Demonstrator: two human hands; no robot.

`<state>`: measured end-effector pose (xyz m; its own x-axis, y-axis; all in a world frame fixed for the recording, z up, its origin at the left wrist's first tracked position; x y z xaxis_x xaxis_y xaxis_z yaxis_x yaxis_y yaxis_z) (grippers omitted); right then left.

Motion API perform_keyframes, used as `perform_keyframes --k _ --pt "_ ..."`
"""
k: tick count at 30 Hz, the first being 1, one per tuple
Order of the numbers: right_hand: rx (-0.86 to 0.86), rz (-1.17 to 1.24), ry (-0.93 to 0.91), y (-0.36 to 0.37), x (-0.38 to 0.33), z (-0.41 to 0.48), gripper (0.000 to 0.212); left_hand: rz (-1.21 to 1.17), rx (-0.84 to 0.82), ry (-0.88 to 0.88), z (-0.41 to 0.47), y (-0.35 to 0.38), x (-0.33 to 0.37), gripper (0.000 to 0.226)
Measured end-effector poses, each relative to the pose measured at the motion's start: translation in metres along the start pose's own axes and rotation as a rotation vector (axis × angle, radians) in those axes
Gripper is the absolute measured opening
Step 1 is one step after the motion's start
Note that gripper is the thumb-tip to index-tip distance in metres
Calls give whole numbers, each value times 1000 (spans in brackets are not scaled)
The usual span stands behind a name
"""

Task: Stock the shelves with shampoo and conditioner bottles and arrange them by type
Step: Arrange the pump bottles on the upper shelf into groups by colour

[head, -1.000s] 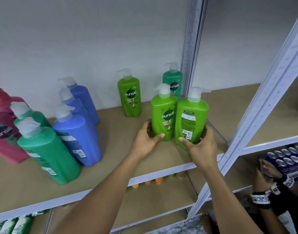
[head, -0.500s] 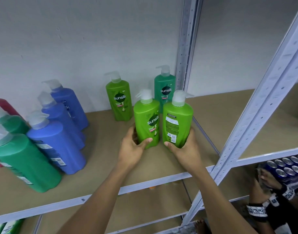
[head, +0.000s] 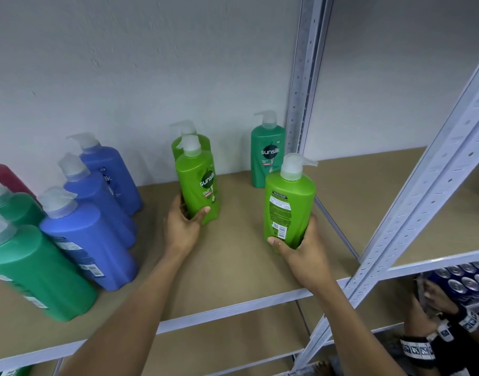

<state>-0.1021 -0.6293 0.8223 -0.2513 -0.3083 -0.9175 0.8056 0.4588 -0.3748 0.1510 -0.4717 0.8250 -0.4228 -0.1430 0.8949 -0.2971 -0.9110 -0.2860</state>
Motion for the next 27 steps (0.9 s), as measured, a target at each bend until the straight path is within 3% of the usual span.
perform_keyframes --k 14,21,27 --pt "8 -22 -15 3 -2 -4 77 26 -63 -1 -13 -3 -3 49" --pt "-7 -49 -62 3 -2 -11 80 365 -181 -5 -51 -16 9 79" --pt "2 -52 -93 10 -11 -20 88 561 -256 123 -103 -55 4 58"
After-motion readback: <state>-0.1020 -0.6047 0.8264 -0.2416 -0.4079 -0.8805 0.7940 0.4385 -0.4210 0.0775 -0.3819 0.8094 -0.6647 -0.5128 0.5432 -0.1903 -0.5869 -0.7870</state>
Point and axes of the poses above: each hand's wrist, its own z-axis towards the middle knuckle, its own y-axis out of the palm, x = y × z, the point moved 4 cm from there along z, towards the middle knuckle, and after that the axes turned 3 degrees about y, right-handed, at the moved point
